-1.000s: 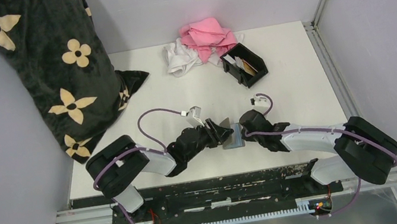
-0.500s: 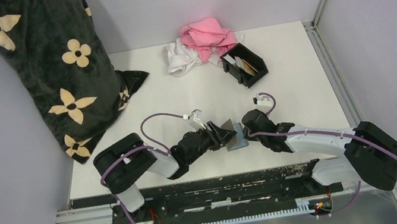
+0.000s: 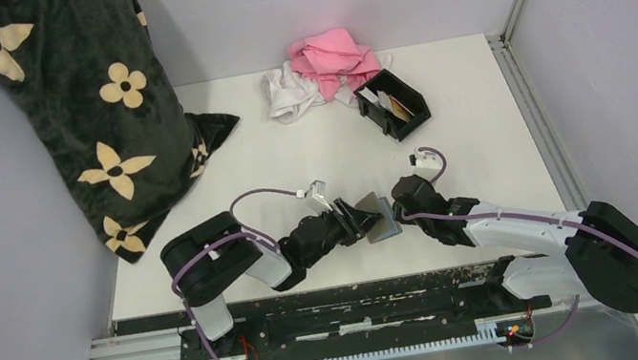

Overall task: Put the credit cards into the card holder
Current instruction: Close the card holder at the center of the board.

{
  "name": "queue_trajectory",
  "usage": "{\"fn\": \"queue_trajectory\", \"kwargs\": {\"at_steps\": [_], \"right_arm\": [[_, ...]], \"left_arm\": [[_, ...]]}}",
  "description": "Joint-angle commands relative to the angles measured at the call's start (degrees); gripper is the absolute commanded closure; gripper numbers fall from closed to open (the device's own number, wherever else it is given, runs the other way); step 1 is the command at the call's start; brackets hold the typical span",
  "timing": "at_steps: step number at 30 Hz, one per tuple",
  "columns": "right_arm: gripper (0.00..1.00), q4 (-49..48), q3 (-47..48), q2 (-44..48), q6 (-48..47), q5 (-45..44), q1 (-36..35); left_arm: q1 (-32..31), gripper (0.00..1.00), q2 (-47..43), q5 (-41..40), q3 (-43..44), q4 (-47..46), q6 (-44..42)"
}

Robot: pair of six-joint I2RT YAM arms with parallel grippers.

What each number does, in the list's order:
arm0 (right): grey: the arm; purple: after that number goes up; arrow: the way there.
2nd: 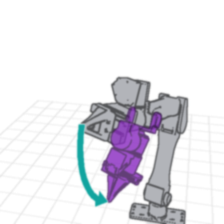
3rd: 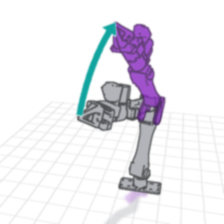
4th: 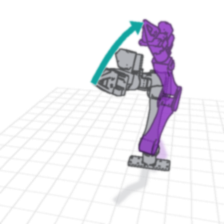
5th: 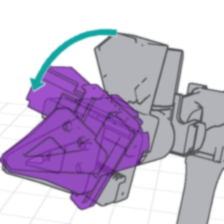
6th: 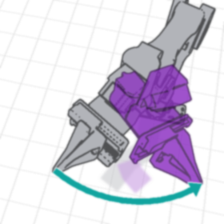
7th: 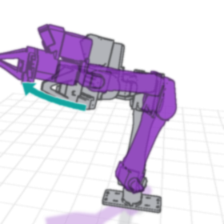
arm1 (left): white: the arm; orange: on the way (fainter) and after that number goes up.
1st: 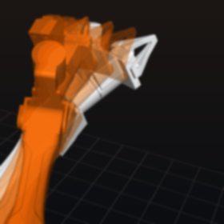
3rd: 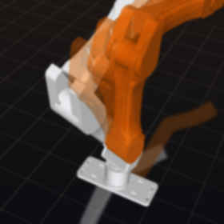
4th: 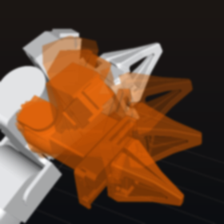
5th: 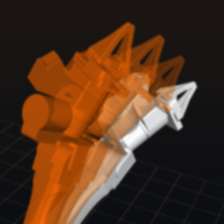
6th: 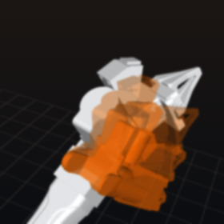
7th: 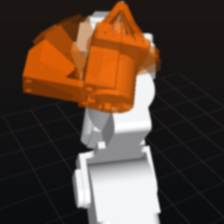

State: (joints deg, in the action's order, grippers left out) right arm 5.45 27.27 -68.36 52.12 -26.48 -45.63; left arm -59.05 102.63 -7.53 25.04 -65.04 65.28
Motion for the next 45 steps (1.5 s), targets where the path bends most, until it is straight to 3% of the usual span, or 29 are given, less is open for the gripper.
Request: {"fn": "queue_trajectory", "kwargs": {"at_steps": [1, 9, 17, 31, 39, 45], "right_arm": [[0.69, -0.1, 0.5, 1.3, -1.5, -2.3, 0.0], [0.69, 0.1, 1.1, 1.4, -3.2, -2.4, 0.0], [0.69, 0.2, 2.1, 1.1, -4.4, -2.5, 0.0], [0.71, 0.2, 3.2, 1.4, -6.3, -3.1, 0.0], [0.71, 0.8, 3.7, 1.8, -7.9, -4.0, 0.0], [0.69, 2.8, 5.0, 3.0, -10.6, -6.1, 0.1]], "left_arm": [[-1.0, 0.46, 1.0, -2.7, -0.9, -2.3, 4.5], [-1.5, 0.46, 2.4, -6.1, -3.2, -5.2, 10.2], [-1.6, 0.47, 2.2, -6.0, -2.3, -1.6, 10.6], [-3.6, 0.48, -3.1, -9.2, 6.0, 20.9, 3.4], [-4.0, 0.46, -2.5, -10.6, 16.5, 42.3, -1.7], [-4.4, 0.42, -2.0, -13.3, 20.6, 52.1, -3.1]]}}
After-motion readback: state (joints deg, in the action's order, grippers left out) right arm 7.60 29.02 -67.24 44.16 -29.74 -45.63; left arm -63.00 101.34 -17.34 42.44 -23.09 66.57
